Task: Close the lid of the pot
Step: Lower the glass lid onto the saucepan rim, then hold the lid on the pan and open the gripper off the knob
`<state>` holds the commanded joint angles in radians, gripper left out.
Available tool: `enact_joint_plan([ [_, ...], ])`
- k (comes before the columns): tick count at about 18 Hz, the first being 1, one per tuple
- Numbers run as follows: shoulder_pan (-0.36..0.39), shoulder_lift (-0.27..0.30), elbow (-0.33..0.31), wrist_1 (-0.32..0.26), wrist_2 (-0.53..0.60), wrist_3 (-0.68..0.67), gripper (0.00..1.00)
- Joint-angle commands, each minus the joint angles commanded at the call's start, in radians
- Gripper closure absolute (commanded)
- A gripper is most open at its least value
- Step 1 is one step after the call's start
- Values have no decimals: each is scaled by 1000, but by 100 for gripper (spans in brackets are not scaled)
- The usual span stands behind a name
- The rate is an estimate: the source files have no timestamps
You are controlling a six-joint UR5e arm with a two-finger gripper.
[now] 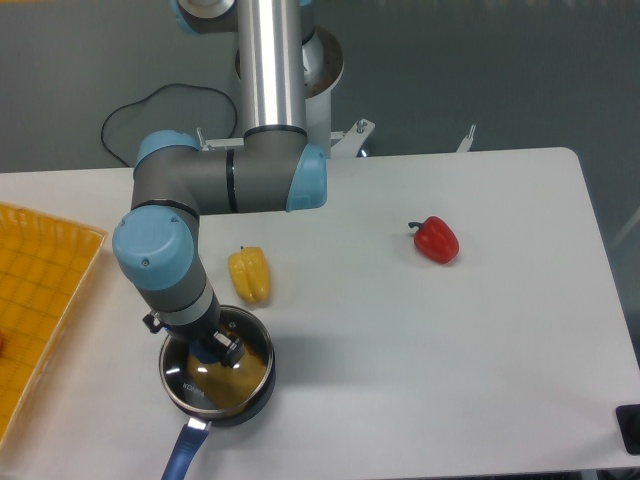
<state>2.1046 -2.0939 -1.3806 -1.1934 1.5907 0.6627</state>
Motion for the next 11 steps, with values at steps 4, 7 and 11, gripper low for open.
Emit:
enact_joint_plan([
  [4, -2, -5, -2, 2, 0, 0, 54],
  [7, -2, -8, -2, 2, 2, 2, 50],
  [11, -6, -12, 0, 2, 3, 6, 40],
])
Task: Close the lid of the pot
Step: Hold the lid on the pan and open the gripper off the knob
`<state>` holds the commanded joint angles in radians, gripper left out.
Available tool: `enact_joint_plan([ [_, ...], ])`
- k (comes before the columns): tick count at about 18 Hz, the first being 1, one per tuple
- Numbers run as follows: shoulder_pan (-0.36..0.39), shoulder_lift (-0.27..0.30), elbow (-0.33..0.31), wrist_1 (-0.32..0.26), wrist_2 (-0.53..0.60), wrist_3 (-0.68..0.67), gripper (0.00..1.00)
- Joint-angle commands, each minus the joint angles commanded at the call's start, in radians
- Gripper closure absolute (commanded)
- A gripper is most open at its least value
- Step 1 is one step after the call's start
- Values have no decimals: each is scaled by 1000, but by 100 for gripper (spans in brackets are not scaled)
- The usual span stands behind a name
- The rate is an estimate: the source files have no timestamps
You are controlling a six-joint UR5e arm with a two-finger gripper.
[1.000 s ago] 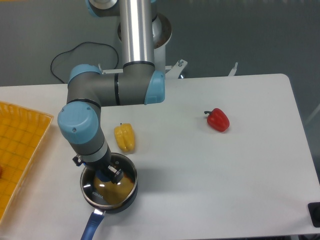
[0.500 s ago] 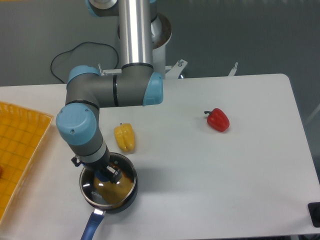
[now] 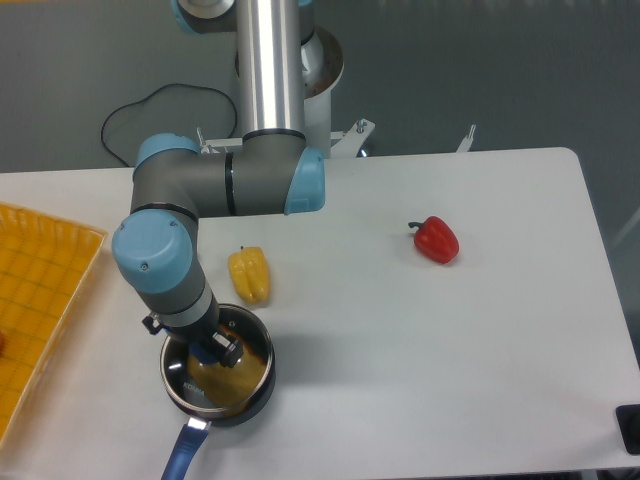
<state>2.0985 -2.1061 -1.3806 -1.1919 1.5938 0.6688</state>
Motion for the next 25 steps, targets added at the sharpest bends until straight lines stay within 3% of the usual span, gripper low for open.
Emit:
enact_joint_plan([
  [25, 11, -6, 9, 6, -2, 28, 40],
])
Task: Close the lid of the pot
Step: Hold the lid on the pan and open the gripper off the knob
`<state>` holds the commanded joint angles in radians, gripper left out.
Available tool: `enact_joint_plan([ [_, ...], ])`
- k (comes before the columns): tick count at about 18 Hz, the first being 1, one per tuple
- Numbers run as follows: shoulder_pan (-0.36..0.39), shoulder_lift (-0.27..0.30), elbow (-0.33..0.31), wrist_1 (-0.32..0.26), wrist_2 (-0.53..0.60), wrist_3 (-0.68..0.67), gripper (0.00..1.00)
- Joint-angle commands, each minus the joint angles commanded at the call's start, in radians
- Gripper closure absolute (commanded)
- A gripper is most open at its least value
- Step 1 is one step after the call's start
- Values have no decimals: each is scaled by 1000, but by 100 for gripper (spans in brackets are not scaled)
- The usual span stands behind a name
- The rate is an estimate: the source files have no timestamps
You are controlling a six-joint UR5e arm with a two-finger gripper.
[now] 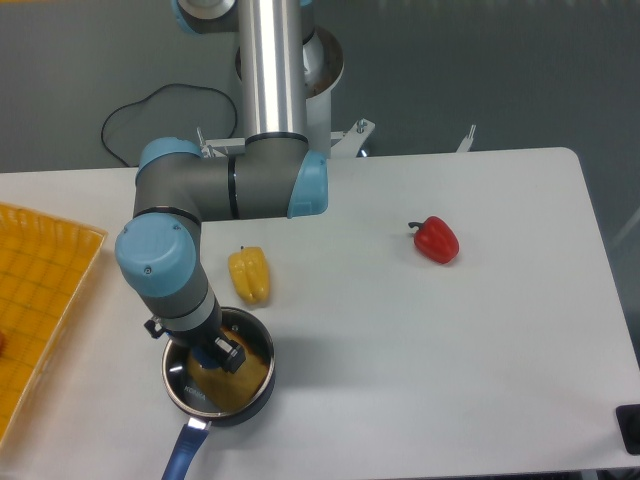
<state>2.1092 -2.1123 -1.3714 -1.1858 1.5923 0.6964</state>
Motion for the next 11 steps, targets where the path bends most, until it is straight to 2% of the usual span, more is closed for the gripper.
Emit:
enact_joint_plan([
  [5, 0, -2, 2, 0, 2, -2, 39],
  [7, 0, -6, 2, 0, 2, -2, 24],
  [8, 0, -6, 2, 0, 3, -2, 21],
  [9, 0, -6, 2, 0, 2, -2, 9],
  [11, 0, -6, 3, 0, 2, -2, 3],
])
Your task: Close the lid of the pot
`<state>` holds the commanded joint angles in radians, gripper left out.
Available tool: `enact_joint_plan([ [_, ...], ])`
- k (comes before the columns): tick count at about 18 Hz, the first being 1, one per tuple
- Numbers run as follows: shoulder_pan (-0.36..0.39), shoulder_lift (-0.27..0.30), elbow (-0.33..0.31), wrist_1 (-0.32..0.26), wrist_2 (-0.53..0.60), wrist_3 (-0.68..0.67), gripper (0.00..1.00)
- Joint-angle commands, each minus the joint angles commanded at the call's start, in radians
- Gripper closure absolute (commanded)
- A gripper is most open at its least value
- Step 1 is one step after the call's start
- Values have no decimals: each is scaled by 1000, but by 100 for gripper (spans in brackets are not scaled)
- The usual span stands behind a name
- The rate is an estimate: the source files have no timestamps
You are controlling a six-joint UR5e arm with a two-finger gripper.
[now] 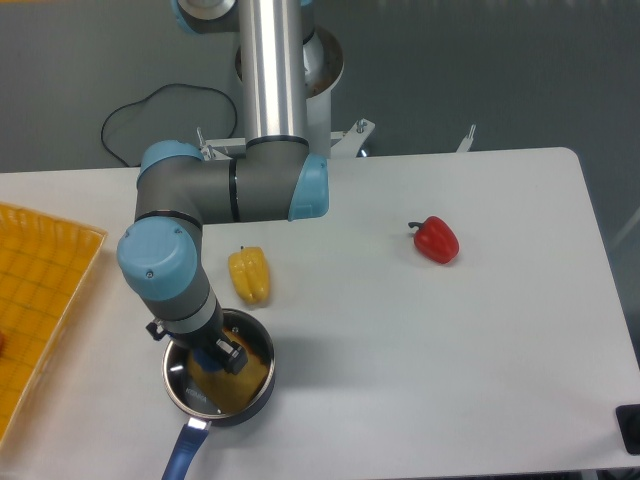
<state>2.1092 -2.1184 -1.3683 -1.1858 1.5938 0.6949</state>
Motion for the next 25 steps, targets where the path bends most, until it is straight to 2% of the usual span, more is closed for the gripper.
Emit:
enact_joint_plan([
  [8, 11, 40, -8, -11, 0, 37, 0],
  [10, 31, 63, -17, -26, 2, 162, 0],
  [12, 57, 100, -28, -98, 5, 352, 0],
  [14, 99, 145, -38, -141, 6, 477, 0],
  [17, 158, 176, -63, -144, 9, 564, 0],
  [20, 241, 186, -72, -147, 12, 714, 0],
  [22, 308, 218, -89, -175, 26, 809, 0],
  [25, 386, 253, -109, -184, 48, 914, 0],
])
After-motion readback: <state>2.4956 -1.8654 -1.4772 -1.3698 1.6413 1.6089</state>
